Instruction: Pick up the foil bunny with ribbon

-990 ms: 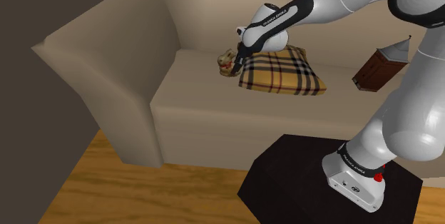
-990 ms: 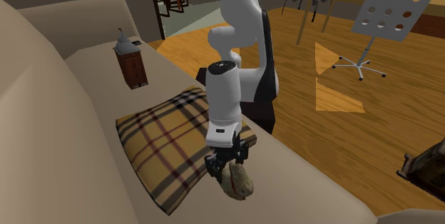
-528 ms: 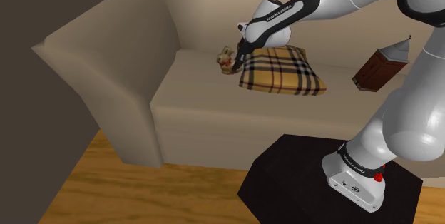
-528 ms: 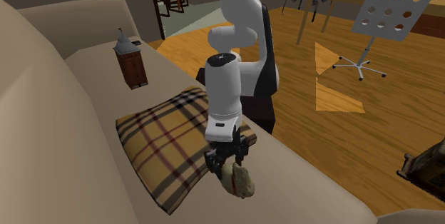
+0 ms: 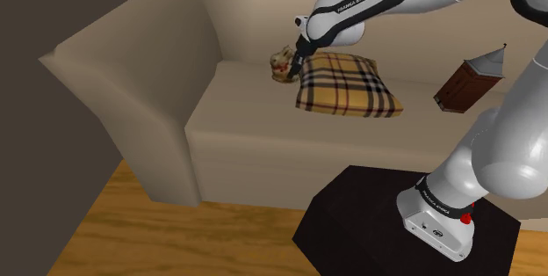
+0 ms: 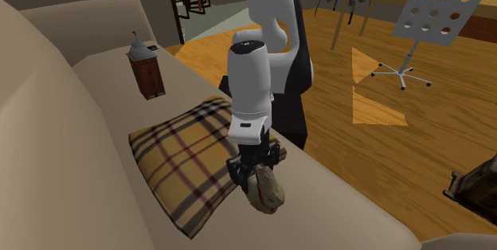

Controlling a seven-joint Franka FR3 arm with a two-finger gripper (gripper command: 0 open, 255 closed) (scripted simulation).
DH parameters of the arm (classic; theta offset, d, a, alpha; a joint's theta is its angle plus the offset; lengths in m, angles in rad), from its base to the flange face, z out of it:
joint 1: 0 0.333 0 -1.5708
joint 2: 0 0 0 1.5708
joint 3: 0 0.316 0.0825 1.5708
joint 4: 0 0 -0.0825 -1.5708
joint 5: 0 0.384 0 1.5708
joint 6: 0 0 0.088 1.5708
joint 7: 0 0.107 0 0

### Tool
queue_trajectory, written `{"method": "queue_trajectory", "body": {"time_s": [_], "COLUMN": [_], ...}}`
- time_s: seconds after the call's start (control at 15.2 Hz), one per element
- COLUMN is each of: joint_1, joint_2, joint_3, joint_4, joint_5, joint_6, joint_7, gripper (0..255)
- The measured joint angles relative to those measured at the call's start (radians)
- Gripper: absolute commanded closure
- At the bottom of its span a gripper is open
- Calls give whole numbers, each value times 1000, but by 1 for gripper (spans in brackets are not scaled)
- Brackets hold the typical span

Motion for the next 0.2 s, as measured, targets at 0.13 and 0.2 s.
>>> {"method": "queue_trajectory", "body": {"time_s": [0.13,0.2], "joint_1": [3,3], "joint_2": [-18,-24], "joint_3": [-4,-5], "joint_4": [4,6], "joint_5": [-14,-18], "joint_6": [-21,-28], "joint_7": [12,16], "gripper": [255,255]}}
